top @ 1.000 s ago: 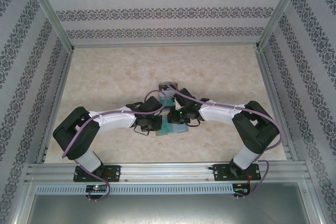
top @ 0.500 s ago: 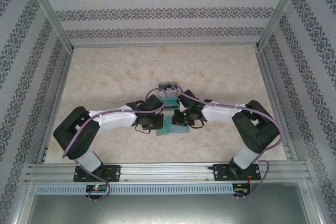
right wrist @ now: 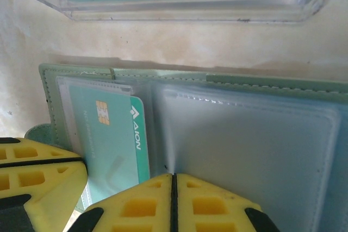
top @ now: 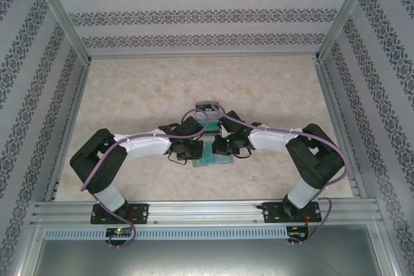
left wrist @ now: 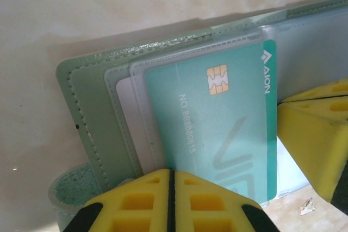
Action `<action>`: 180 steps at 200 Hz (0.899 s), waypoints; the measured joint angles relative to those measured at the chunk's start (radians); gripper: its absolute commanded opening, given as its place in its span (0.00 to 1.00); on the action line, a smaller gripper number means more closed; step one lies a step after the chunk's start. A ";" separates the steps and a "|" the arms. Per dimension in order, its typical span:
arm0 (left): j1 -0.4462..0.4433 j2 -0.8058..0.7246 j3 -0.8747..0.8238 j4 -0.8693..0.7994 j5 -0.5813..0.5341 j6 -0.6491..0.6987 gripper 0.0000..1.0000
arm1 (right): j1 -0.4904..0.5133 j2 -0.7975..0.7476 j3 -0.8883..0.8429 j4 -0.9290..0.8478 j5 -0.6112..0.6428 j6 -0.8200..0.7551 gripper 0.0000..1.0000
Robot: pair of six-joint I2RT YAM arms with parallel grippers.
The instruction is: Take the credit cards out of the card holder
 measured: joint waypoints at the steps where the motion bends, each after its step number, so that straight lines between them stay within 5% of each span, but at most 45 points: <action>1: 0.000 0.000 0.000 0.000 0.000 0.000 0.04 | 0.000 0.000 0.000 0.000 0.000 0.000 0.10; 93: 0.000 0.000 0.000 0.001 0.000 0.000 0.04 | -0.044 -0.051 -0.043 0.048 -0.045 0.049 0.22; 180: 0.000 0.000 0.000 0.001 0.000 0.000 0.03 | -0.051 -0.026 -0.095 0.174 -0.164 0.075 0.19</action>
